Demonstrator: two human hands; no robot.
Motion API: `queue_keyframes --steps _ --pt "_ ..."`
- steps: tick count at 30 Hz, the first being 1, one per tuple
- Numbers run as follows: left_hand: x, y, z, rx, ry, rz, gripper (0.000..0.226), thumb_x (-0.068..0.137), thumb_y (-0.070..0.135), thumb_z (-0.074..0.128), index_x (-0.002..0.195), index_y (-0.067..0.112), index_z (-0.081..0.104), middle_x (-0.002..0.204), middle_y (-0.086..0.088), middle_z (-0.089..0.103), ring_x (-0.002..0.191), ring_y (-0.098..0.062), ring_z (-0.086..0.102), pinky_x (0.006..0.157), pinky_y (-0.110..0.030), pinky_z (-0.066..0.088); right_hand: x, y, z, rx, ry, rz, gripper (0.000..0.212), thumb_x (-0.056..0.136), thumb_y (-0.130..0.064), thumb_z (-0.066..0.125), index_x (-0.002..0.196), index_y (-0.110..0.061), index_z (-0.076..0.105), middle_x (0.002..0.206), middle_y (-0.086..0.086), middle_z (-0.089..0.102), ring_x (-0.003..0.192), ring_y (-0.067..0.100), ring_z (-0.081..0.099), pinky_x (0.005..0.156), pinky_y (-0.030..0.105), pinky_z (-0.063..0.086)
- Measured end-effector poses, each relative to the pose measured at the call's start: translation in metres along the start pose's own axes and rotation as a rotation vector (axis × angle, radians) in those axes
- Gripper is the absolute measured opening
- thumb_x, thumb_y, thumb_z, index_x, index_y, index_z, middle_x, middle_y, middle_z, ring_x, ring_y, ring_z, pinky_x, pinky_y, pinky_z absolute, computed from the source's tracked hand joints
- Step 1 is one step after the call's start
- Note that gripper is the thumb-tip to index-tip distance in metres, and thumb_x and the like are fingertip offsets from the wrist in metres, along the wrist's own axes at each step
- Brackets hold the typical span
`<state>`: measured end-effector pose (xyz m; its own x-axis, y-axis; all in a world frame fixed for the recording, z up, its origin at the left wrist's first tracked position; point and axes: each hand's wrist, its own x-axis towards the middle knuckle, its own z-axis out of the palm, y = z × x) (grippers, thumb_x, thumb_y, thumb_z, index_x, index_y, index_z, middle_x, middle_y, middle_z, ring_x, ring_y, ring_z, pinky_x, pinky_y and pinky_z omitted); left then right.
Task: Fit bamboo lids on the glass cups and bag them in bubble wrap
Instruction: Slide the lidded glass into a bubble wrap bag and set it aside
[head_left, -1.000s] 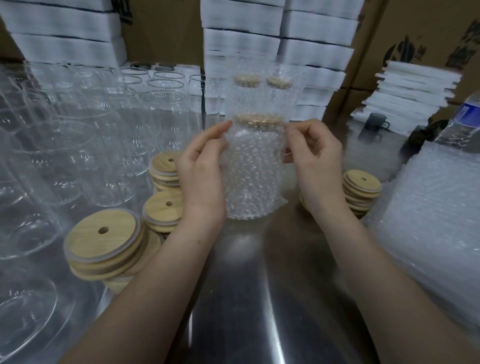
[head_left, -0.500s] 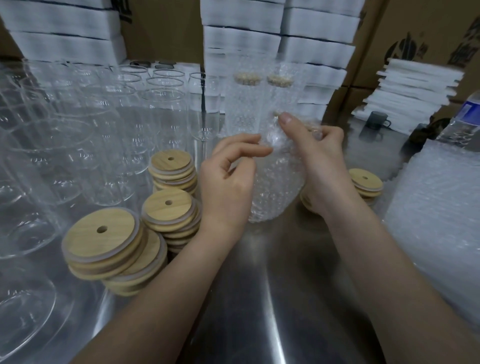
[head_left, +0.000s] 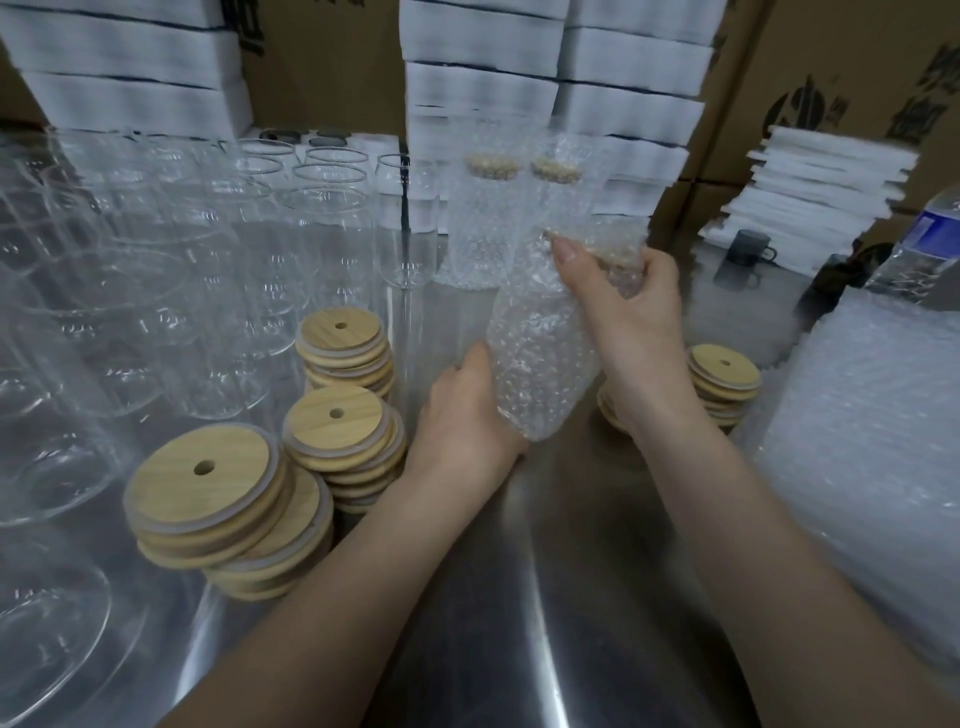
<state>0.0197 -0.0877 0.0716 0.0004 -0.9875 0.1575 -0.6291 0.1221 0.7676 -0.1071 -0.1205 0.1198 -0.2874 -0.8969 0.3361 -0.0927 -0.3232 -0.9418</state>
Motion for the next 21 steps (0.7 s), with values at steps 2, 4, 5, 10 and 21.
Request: queue_keyframes --steps 2,4,5,10,21 --pt "0.000 -0.001 0.002 -0.003 0.038 0.013 0.059 0.072 0.021 0.079 0.122 0.019 0.049 0.116 -0.006 0.062 0.106 -0.028 0.061 0.089 -0.040 0.051 0.000 0.000 0.001 -0.017 -0.053 0.001 0.051 0.077 -0.043 0.080 0.111 -0.033 0.043 0.108 -0.013 0.063 0.091 -0.003 0.068 0.080 0.024 0.056" --pt "0.001 -0.004 0.006 -0.021 0.081 0.027 0.051 0.075 0.020 0.077 0.118 0.020 0.051 0.112 -0.005 0.063 0.104 -0.027 0.062 0.087 -0.040 0.052 0.000 0.001 0.002 -0.028 -0.097 0.008 0.062 0.079 -0.041 0.080 0.121 -0.032 0.036 0.115 -0.012 0.059 0.100 0.002 0.066 0.089 0.029 0.055" --pt "0.003 -0.005 0.008 -0.031 0.100 0.033 0.047 0.076 0.019 0.076 0.117 0.020 0.052 0.111 -0.004 0.064 0.103 -0.026 0.062 0.086 -0.039 0.052 -0.001 0.001 0.003 -0.032 -0.114 0.011 0.068 0.078 -0.041 0.080 0.125 -0.031 0.032 0.119 -0.011 0.057 0.106 0.005 0.064 0.092 0.032 0.054" --pt "0.006 -0.008 0.013 -0.149 0.194 0.067 0.041 0.080 0.020 0.073 0.115 0.026 0.052 0.109 0.000 0.066 0.103 -0.021 0.062 0.080 -0.024 0.046 0.003 0.000 0.010 -0.100 -0.081 -0.028 0.071 0.073 -0.040 0.084 0.124 -0.032 0.036 0.114 -0.016 0.058 0.102 0.001 0.062 0.087 0.026 0.053" --pt "0.005 -0.009 0.029 -0.241 0.099 0.174 0.069 0.084 0.013 0.069 0.145 0.024 0.038 0.133 0.006 0.040 0.119 -0.014 0.048 0.103 -0.029 0.041 0.095 0.006 0.006 0.006 0.373 0.093 0.070 0.066 -0.046 0.080 0.123 -0.018 0.050 0.103 -0.008 0.058 0.094 0.010 0.061 0.068 0.017 0.045"
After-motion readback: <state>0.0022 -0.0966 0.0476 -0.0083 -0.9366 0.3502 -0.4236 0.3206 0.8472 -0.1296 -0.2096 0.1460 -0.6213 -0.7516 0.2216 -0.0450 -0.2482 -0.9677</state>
